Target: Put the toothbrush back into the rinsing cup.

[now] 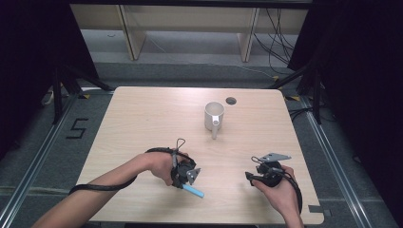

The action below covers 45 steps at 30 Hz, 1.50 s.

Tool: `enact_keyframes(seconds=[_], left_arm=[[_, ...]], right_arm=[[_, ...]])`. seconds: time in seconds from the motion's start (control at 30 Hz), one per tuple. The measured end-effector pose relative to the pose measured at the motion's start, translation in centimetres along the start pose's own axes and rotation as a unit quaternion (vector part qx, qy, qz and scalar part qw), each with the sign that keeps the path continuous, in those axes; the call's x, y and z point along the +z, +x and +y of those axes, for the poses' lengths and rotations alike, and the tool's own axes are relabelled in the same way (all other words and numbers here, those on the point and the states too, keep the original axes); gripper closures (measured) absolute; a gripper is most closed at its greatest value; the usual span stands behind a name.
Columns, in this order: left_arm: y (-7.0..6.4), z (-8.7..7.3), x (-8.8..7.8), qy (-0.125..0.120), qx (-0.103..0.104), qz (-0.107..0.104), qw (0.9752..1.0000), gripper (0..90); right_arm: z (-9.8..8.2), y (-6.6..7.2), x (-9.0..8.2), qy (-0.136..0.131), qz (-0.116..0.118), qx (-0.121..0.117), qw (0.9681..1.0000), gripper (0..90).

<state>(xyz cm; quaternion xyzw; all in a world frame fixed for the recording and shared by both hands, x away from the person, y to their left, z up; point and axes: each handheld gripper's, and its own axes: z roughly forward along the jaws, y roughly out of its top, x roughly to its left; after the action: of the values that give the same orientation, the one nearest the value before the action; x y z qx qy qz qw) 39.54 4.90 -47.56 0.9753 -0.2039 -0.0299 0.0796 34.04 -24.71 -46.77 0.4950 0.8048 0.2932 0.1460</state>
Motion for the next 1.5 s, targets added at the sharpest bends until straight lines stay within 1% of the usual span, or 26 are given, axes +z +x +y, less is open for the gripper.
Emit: enact_keyframes(seconds=[0.07,0.1,0.17,0.27,0.33,0.37,0.4,0.43,0.47,0.53,0.57,0.6,0.63,0.8,0.83,0.87,0.9,1.0,1.03,1.1,1.13,1.17,1.2,1.23,1.27,1.5], left_arm=[[-0.1,0.0,-0.2,-0.002,0.0,0.003,1.0,78.3],[-0.1,0.0,-0.4,-0.003,0.002,0.004,1.0,78.3],[-0.3,0.1,-0.8,-0.005,0.001,0.008,1.0,78.4],[-0.3,0.2,-1.0,-0.005,0.004,0.009,0.9999,78.4],[-0.4,0.3,-1.2,-0.004,0.005,0.012,0.9999,78.4],[-0.4,0.3,-1.4,-0.005,0.006,0.014,0.9999,78.3],[-0.4,0.3,-1.4,-0.005,0.006,0.014,0.9999,78.3],[-0.4,0.3,-1.5,-0.003,0.005,0.014,0.9999,78.3],[-0.3,0.4,-1.6,-0.004,0.005,0.015,0.9999,78.4],[-0.3,0.4,-1.8,-0.003,0.005,0.018,0.9998,78.3],[-0.3,0.4,-2.0,-0.004,0.004,0.02,0.9998,78.3],[-0.3,0.4,-2.1,-0.001,0.004,0.02,0.9998,78.3],[-0.2,0.5,-2.2,-0.002,0.004,0.021,0.9998,78.4],[-0.2,0.7,-2.6,0.0,0.005,0.023,0.9997,78.3],[-0.1,0.8,-2.7,0.0,0.007,0.024,0.9997,78.3],[-0.1,0.9,-2.8,-0.001,0.008,0.025,0.9996,78.3],[-0.1,1.0,-2.9,-0.002,0.006,0.025,0.9997,78.3],[0.0,1.2,-3.0,-0.001,0.009,0.027,0.9996,78.4],[0.0,1.3,-3.1,0.0,0.007,0.026,0.9996,78.4],[0.1,1.4,-3.1,0.001,0.012,0.027,0.9996,78.4],[0.1,1.5,-3.2,0.002,0.014,0.026,0.9996,78.4],[0.2,1.6,-3.2,0.006,0.021,0.027,0.9994,78.4],[0.2,1.6,-3.2,0.005,0.02,0.027,0.9994,78.4],[0.2,1.7,-3.3,0.004,0.021,0.027,0.9994,78.4],[0.3,1.8,-3.3,0.001,0.018,0.027,0.9995,78.4],[0.4,2.2,-3.6,-0.005,0.02,0.033,0.9993,78.6]], right_arm=[[0.1,0.5,0.0,-0.001,0.007,0.002,1.0,48.9],[0.2,0.5,0.1,-0.007,0.012,-0.019,0.9997,49.0],[0.3,1.4,0.3,-0.015,0.033,-0.027,0.999,49.1],[0.4,1.9,0.4,-0.015,0.043,-0.042,0.9981,49.0],[0.6,2.4,0.5,-0.018,0.052,-0.06,0.9967,49.0],[0.8,2.6,0.8,-0.031,0.057,-0.092,0.9937,49.0],[0.8,2.6,0.8,-0.031,0.057,-0.092,0.9937,49.0],[0.7,3.3,0.8,-0.022,0.061,-0.069,0.9955,49.1],[0.7,3.6,0.9,-0.02,0.063,-0.082,0.9944,49.0],[0.7,4.1,1.1,-0.029,0.075,-0.088,0.9929,49.0],[0.8,4.4,0.9,-0.018,0.082,-0.088,0.9926,49.0],[0.7,4.7,1.2,-0.031,0.086,-0.101,0.9906,49.0],[0.8,5.0,1.1,-0.024,0.094,-0.097,0.9905,49.0],[1.0,6.3,1.3,-0.039,0.123,-0.132,0.9828,48.8],[0.9,6.7,1.4,-0.042,0.129,-0.128,0.9824,48.8],[1.1,6.8,1.5,-0.046,0.135,-0.149,0.9784,48.8],[1.1,7.4,1.5,-0.042,0.146,-0.152,0.9767,48.8],[1.2,7.9,1.6,-0.043,0.157,-0.156,0.9742,48.9],[1.3,8.4,1.9,-0.044,0.169,-0.168,0.9702,49.1],[1.2,8.6,2.0,-0.042,0.17,-0.165,0.9706,49.2],[1.3,8.7,2.2,-0.048,0.178,-0.177,0.9669,49.3],[1.4,8.8,2.3,-0.047,0.18,-0.177,0.9665,49.4],[1.3,9.1,2.3,-0.04,0.181,-0.167,0.9685,49.7],[1.4,9.1,2.5,-0.046,0.177,-0.182,0.966,49.8],[1.3,9.3,2.5,-0.04,0.18,-0.17,0.968,50.1],[1.5,9.7,3.2,-0.053,0.179,-0.18,0.9657,51.9]])
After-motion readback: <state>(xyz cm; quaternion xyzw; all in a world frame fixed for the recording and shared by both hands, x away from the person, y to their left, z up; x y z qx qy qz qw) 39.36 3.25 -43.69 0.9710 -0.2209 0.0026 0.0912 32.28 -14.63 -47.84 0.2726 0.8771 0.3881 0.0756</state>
